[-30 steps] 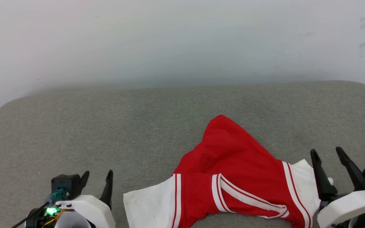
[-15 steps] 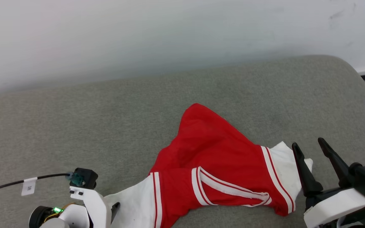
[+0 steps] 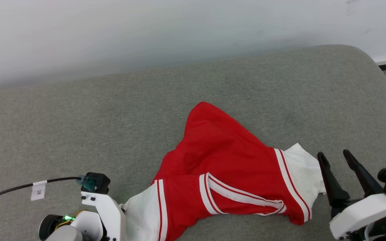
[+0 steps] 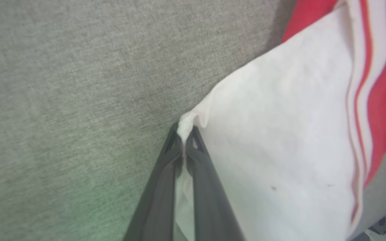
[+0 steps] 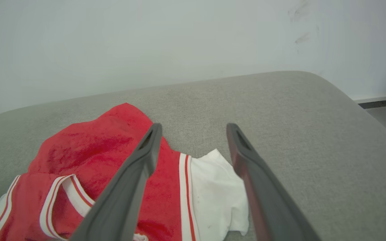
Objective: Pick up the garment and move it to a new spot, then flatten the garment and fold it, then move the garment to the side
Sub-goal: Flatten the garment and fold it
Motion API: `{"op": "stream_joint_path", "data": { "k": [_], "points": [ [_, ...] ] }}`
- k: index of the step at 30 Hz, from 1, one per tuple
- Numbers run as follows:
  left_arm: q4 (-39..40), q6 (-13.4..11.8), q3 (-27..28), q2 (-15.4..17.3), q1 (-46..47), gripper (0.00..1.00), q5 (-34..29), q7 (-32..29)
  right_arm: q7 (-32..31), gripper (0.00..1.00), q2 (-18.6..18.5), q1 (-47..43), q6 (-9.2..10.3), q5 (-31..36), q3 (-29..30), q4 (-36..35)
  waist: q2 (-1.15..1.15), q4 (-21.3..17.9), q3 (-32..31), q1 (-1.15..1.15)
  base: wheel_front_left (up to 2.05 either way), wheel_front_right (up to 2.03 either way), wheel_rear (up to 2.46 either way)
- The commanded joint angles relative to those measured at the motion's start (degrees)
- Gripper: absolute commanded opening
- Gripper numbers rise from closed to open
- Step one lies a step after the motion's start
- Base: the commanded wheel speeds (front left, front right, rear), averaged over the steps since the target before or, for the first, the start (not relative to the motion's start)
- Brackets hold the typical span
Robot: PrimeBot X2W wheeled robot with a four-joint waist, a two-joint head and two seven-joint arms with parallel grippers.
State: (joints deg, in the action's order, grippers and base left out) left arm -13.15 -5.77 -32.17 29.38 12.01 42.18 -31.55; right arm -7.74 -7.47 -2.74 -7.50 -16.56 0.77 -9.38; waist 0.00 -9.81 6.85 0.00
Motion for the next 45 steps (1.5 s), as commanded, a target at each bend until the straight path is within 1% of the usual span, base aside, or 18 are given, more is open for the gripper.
{"op": "stream_joint_path", "data": {
  "k": [1, 4, 7, 12, 18, 23, 25, 26, 27, 28, 29, 32, 37, 39, 42, 45],
  "points": [
    [-1.0, -0.3, -0.9, -1.2, -1.8, 0.00, -0.4, 0.0, -0.5, 1.00, -0.4, -0.2, 0.02, -0.5, 0.3, 0.2, 0.00, 0.4, -0.2, 0.00, 0.00, 0.00, 0.00],
    [1.0, -2.3, 0.7, -0.7, -1.2, 0.00, -1.9, 3.8, -5.6, 1.00, -1.8, -0.4, 0.02, -3.4, 2.7, 2.7, 0.00, 1.8, -0.3, 0.00, 0.00, 0.00, 0.00],
    [3.8, -4.0, 1.9, -0.7, -0.5, 0.00, -3.3, 7.0, -12.4, 1.00, -3.6, 0.1, 0.02, -6.5, 5.7, 6.1, 0.00, 3.5, -0.1, 0.00, 0.00, 0.00, 0.00],
    [9.2, -6.0, 2.7, -1.0, 0.5, 0.00, -5.4, 10.4, -24.0, 1.00, -7.2, 2.3, 0.02, -9.8, 9.0, 10.9, 0.00, 6.2, 0.9, 0.00, 0.00, 0.00, 0.00],
    [14.9, -7.7, 3.2, -1.1, 1.9, 0.00, -7.6, 12.8, -34.9, 1.00, -9.7, 5.5, 0.02, -11.1, 8.1, 14.6, 0.00, 8.6, 3.4, 0.00, 0.00, 0.00, 0.00],
    [18.0, -8.1, 2.5, -1.4, 3.1, 0.00, -9.1, 13.6, -41.3, 1.00, -9.9, 7.3, 0.02, -11.9, 5.9, 18.7, 0.00, 10.2, 5.4, 0.00, 0.00, 0.00, 0.00],
    [18.6, -8.2, 2.3, -1.7, 3.5, 0.00, -9.4, 13.8, -42.5, 1.00, -9.5, 7.5, 0.02, -12.1, 4.8, 20.5, 0.00, 10.5, 5.8, 0.00, 0.00, 0.00, 0.00],
    [19.1, -8.2, 2.1, -1.9, 3.7, 0.00, -9.4, 14.1, -43.6, 0.49, -8.8, 7.4, 0.02, -12.7, 3.7, 23.3, 0.00, 10.9, 6.2, 0.00, 0.00, 0.00, 0.00],
    [19.2, -8.3, 2.1, -1.9, 3.6, 0.00, -9.5, 14.2, -44.1, 0.32, -8.3, 7.3, 0.02, -13.1, 3.5, 24.2, 0.00, 11.0, 6.1, 0.00, 0.00, 0.00, 0.00],
    [19.2, -8.3, 2.1, -1.9, 3.5, 0.00, -9.5, 14.3, -44.1, 0.03, -8.3, 7.2, 0.02, -13.1, 3.1, 24.5, 0.00, 11.0, 6.0, 0.00, 0.00, 0.00, 0.00],
    [19.1, -8.4, 2.2, -1.8, 3.4, 0.00, -9.4, 14.4, -44.1, 0.00, -8.4, 7.3, 0.02, -13.2, 2.9, 24.6, 0.00, 11.0, 5.9, 0.00, 0.00, 0.00, 0.00],
    [18.8, -8.6, 2.7, -1.3, 2.9, 0.00, -9.5, 15.2, -42.9, 0.00, -9.6, 8.2, 0.01, -13.2, 2.8, 23.1, 0.00, 10.6, 4.9, 0.00, 0.00, 0.00, 0.00],
    [18.7, -9.4, 4.1, -0.3, 2.8, 0.00, -10.0, 16.5, -40.3, 0.00, -12.3, 10.4, 0.02, -12.1, 3.0, 17.8, 0.00, 9.4, 1.8, 0.00, 0.00, 0.00, 0.00],
    [18.4, -9.4, 4.6, 0.2, 3.8, 0.00, -10.3, 17.0, -39.6, 0.00, -12.9, 11.3, 0.02, -11.6, 2.8, 15.9, 0.00, 8.9, 0.3, 0.00, 0.00, 0.00, 0.00],
    [17.1, -8.9, 5.5, 0.7, 5.7, 0.00, -10.4, 17.8, -38.9, 0.00, -13.7, 13.4, 0.02, -10.8, 2.5, 13.8, 0.00, 8.3, -1.7, 0.00, 0.00, 0.00, 0.00],
    [14.9, -7.7, 6.4, 0.8, 9.4, 0.00, -10.2, 18.5, -38.3, 0.00, -14.6, 16.6, 0.02, -10.2, 1.8, 13.2, 0.00, 7.9, -3.4, 0.00, 0.00, 0.00, 0.00]
  ]
}}
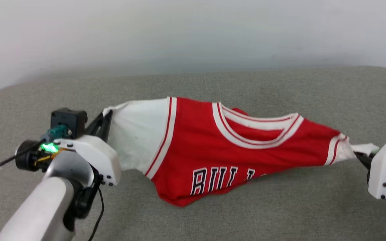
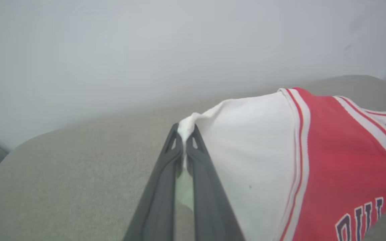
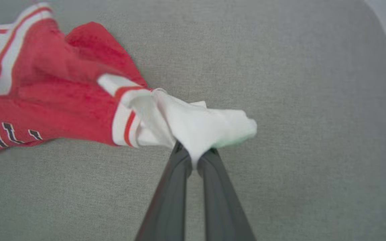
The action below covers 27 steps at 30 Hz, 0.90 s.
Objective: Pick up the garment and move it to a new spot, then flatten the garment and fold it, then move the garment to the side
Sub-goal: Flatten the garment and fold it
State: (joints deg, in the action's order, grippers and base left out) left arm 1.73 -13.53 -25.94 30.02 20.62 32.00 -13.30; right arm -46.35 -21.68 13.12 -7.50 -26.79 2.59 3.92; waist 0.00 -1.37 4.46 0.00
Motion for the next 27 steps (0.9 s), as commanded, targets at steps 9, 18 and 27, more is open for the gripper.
{"op": "stream_joint_path", "data": {
  "k": [9, 18, 27],
  "points": [
    [-11.6, 3.7, 2.2, -1.9, 16.1, 0.00, -1.4, 5.4, 4.2, 0.00, -2.2, 14.3, 0.02, 1.6, -3.5, 3.8, 0.00, -1.0, -3.3, 0.00, 0.00, 0.00, 0.00],
    [-23.6, 6.7, 3.2, -3.7, 35.7, 0.00, -3.5, 9.4, 11.1, 0.00, -2.8, 33.6, 0.02, 2.1, -5.5, 10.3, 0.00, -1.4, 4.4, 0.00, 0.00, 0.00, 0.00],
    [-31.8, 8.3, 3.7, -4.2, 54.9, 0.00, -7.0, 14.4, 20.7, 0.00, -2.9, 54.5, 0.02, 3.6, -8.9, 17.3, 0.00, -2.5, 16.1, 0.00, 0.00, 0.00, 0.00]
  ]
}}
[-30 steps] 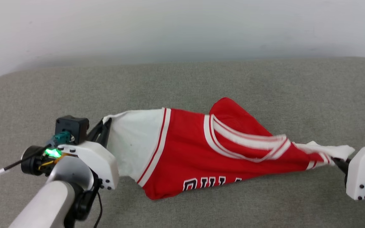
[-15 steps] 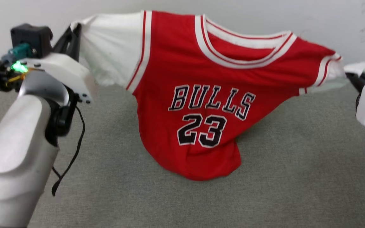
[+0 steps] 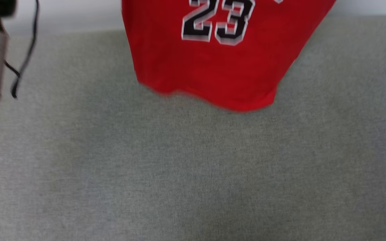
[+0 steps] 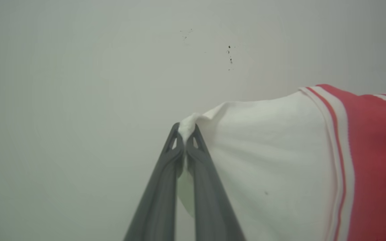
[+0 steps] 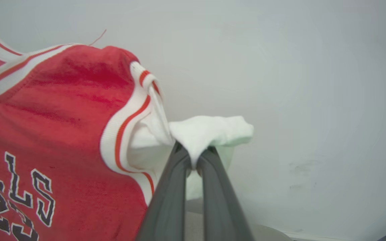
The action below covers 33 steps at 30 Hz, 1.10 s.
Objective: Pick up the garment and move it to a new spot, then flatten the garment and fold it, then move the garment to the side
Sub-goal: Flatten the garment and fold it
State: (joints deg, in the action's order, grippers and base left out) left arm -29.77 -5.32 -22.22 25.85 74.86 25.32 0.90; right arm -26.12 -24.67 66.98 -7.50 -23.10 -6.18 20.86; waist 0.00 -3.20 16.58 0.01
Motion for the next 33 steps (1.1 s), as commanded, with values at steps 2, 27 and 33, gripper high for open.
{"op": "stream_joint_path", "data": {
  "k": [2, 27, 33],
  "points": [
    [-1.8, 0.5, -0.2, -0.1, 4.6, 0.00, -1.1, 1.5, 3.3, 0.00, 0.2, 5.1, 0.03, 0.3, -1.0, 2.1, 0.00, -1.0, 6.3, -0.01, 0.00, 0.00, 0.00],
    [-11.8, 2.5, 1.2, -1.6, 16.0, 0.00, 0.2, 9.3, 18.5, 0.00, 1.7, 23.5, 0.02, -5.3, -13.4, 18.7, 0.00, -1.7, 22.1, -0.01, 0.00, 0.00, 0.00],
    [-15.0, 3.9, 2.1, -2.6, 10.2, 0.00, 2.9, 11.7, 20.3, 0.00, 1.0, 19.5, 0.03, -9.0, -17.1, 22.0, 0.00, -0.9, 19.9, -0.01, 0.00, 0.00, 0.00]
  ]
}}
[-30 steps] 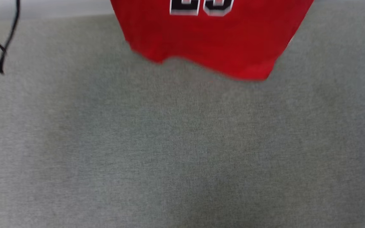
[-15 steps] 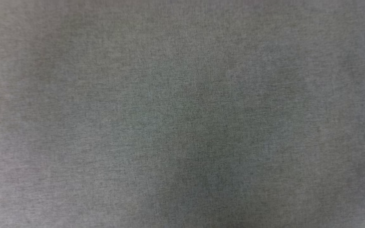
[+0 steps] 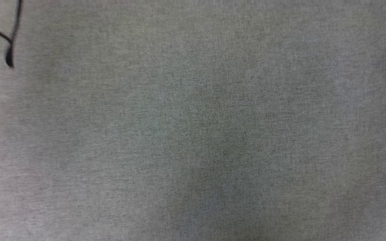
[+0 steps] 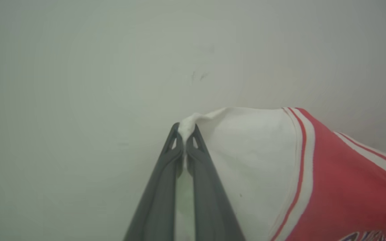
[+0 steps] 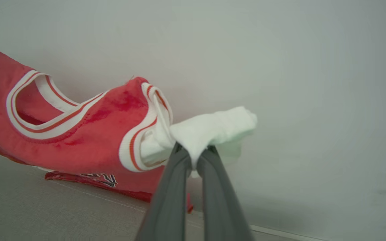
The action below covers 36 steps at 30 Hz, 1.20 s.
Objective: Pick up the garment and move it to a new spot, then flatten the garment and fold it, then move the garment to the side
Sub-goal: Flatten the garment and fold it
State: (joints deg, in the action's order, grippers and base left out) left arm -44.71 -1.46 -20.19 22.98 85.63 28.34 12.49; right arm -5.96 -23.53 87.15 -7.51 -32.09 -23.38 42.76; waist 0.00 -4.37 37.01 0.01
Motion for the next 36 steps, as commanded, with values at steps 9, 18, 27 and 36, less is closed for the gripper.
{"op": "stream_joint_path", "data": {
  "k": [9, 18, 27, 36],
  "points": [
    [1.5, 1.5, 3.6, 0.0, -18.7, 0.00, 4.7, 2.5, 2.3, 0.00, -4.1, -16.7, 0.04, -6.3, -5.8, -2.5, 0.00, 1.4, -10.2, -0.01, 0.00, 0.00, 0.00],
    [14.5, -2.2, 8.4, 1.6, -48.9, 0.00, 6.5, 2.8, 1.2, 0.00, -6.9, -40.5, 0.06, -10.7, -7.0, -9.4, 0.00, 1.3, -22.1, -0.01, 0.00, 0.00, 0.00],
    [31.3, -10.1, 10.8, 3.5, -78.4, 0.00, 8.8, -0.5, -2.5, 0.00, -6.8, -64.9, 0.07, -9.3, -0.7, -16.0, 0.00, 1.2, -31.1, -0.01, 0.00, 0.00, 0.00],
    [42.7, -15.3, 8.6, 3.3, -98.3, 0.00, 10.1, -6.6, -10.6, 0.00, -2.6, -88.0, 0.07, -4.1, 10.8, -26.5, 0.00, 2.4, -37.3, -0.01, 0.00, 0.00, 0.00]
  ]
}}
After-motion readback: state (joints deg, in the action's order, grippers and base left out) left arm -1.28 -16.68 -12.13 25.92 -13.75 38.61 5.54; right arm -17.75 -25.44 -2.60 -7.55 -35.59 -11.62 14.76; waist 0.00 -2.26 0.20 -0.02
